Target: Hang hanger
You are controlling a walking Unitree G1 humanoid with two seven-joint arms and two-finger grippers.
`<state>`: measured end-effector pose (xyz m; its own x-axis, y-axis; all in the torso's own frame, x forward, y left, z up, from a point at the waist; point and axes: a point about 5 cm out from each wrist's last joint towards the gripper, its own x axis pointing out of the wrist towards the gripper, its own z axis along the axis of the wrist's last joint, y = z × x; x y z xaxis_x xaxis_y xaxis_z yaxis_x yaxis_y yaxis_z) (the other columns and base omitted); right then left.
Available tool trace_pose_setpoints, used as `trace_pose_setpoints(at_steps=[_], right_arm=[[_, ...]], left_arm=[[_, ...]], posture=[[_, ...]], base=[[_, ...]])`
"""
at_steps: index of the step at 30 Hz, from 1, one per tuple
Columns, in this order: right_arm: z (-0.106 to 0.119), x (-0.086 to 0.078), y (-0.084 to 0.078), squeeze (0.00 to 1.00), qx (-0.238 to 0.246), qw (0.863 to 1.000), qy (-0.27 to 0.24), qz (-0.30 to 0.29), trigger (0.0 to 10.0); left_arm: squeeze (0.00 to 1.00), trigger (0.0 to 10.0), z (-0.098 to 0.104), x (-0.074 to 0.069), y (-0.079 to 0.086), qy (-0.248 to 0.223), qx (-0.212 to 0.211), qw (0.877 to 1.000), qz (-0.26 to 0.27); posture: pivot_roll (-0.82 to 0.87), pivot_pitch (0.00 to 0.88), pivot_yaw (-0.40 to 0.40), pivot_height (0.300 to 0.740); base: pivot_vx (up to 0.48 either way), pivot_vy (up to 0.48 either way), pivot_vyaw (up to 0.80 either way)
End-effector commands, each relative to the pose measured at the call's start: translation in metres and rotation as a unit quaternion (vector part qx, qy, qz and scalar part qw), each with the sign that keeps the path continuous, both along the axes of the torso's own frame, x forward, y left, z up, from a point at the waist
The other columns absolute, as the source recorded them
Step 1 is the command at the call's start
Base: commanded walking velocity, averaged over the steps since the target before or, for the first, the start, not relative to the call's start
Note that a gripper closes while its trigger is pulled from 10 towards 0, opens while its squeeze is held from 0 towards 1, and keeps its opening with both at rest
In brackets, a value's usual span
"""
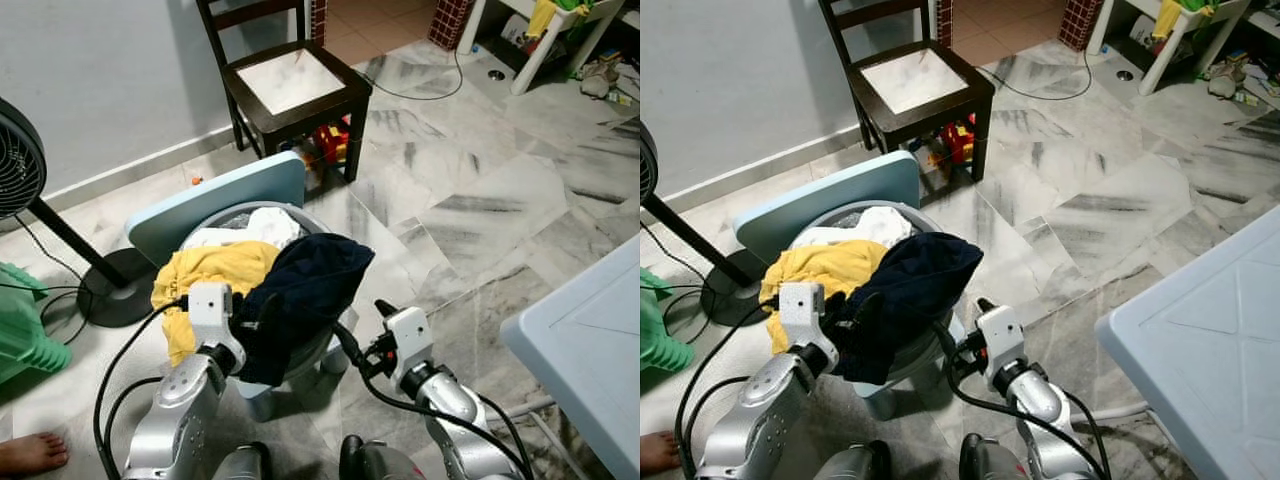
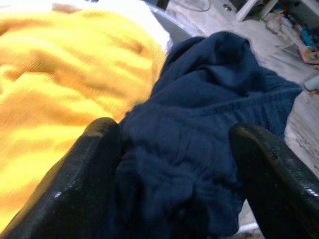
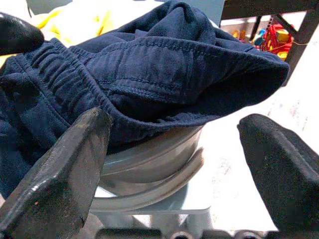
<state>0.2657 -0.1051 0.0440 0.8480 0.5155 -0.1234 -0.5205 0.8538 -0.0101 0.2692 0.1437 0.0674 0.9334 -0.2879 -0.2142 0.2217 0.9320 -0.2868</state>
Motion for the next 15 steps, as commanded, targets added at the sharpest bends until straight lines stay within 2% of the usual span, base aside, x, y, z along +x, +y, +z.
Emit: trace_pose_setpoints(at_steps=[1,11,12,13,14,15], right_arm=[[-0.002,-0.003,0.001,0.0,-0.001,1.0,0.002,0.003,10.0],[0.001,-0.001,-0.002,0.0,-0.002,1.0,-0.006,-0.008,10.0],[0.0,-0.002,-0.003,0.0,-0.003,1.0,-0.006,-0.01,10.0],[0.0,-0.002,-0.003,0.0,-0.003,1.0,-0.005,-0.01,10.0],[0.0,-0.002,-0.003,0.0,-0.004,1.0,-0.005,-0.011,10.0],[0.0,-0.003,-0.003,0.0,-0.004,1.0,-0.005,-0.011,10.0]], left_arm=[[1.0,10.0,-0.004,-0.004,0.004,0.013,0.009,1.0,0.01],[1.0,10.0,-0.009,0.004,0.003,0.026,0.018,1.0,0.0],[0.03,10.0,-0.009,0.009,0.004,0.027,0.023,0.999,-0.005],[0.0,9.5,-0.008,0.011,0.004,0.027,0.025,0.999,-0.008],[0.0,6.4,-0.009,0.013,0.004,0.027,0.026,0.999,-0.013],[0.0,4.3,-0.009,0.015,0.004,0.027,0.028,0.999,-0.016]], posture=[[0.08,0.247,-0.013,0.74],[0.07,0.247,-0.011,0.74],[0.06,0.248,-0.01,0.74],[0.06,0.248,-0.01,0.74],[0.06,0.248,-0.009,0.74],[0.06,0.247,-0.008,0.74]], base=[[0.0,0.0,0.0],[0.0,0.0,0.0],[0.0,0.0,0.0],[0.0,0.0,0.0],[0.0,0.0,0.0],[0.0,0.0,0.0]])
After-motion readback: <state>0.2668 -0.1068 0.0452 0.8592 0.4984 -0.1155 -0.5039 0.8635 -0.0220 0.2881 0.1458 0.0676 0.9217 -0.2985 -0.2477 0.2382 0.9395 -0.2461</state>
